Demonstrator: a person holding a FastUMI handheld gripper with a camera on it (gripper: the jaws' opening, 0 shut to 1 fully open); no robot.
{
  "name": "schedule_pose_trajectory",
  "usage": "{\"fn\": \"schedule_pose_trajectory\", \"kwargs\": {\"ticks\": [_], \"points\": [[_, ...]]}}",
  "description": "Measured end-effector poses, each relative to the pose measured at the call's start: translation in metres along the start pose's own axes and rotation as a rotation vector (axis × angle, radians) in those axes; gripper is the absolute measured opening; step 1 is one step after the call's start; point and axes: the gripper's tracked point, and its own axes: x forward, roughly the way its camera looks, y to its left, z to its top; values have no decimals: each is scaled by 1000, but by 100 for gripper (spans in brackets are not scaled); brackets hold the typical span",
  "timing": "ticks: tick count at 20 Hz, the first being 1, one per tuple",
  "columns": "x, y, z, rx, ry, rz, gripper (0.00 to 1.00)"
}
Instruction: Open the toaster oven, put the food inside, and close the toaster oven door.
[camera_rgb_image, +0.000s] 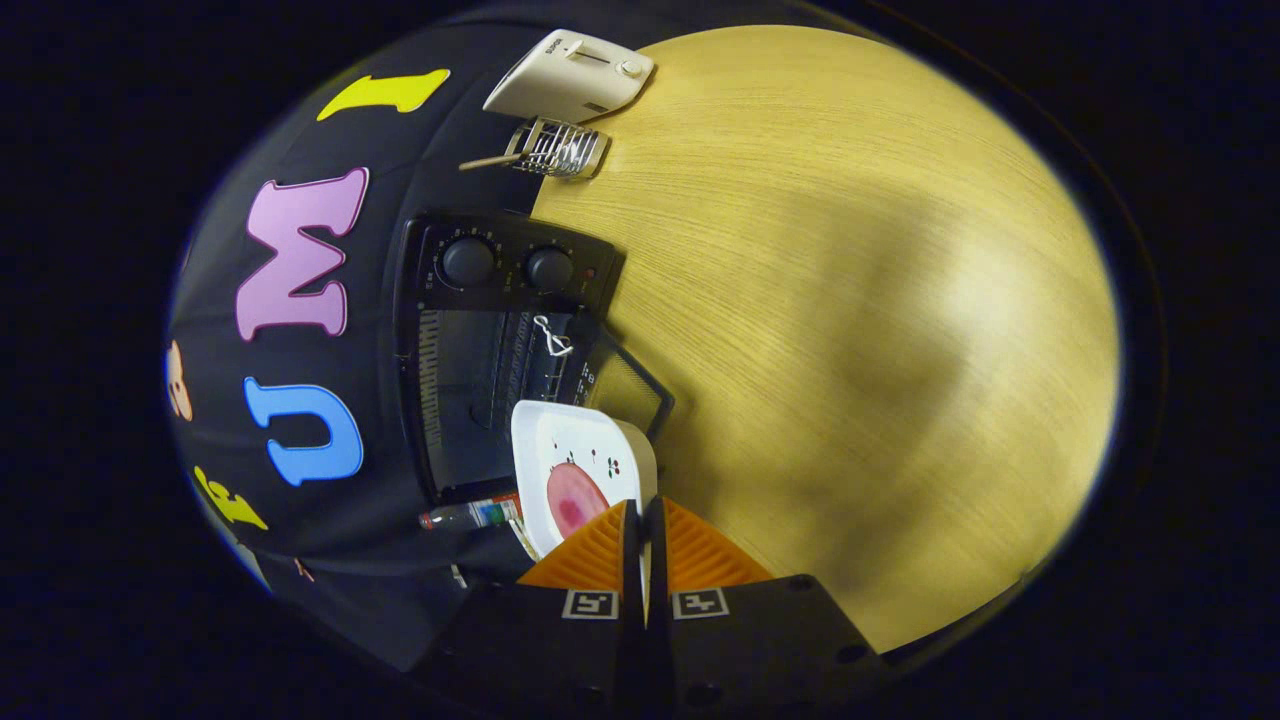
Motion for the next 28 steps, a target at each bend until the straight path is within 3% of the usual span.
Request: {"fn": "schedule_pose_trajectory", "kwargs": {"ticks": [4, 10, 18, 25, 28], "points": [[32, 23, 0, 74, -131, -24, 5], [74, 64, 1, 225, -254, 4, 5], [127, 107, 19, 332, -362, 101, 5], [150, 136, 28, 360, -332, 160, 7], [147, 136, 10, 345, -263, 179, 22]]}}
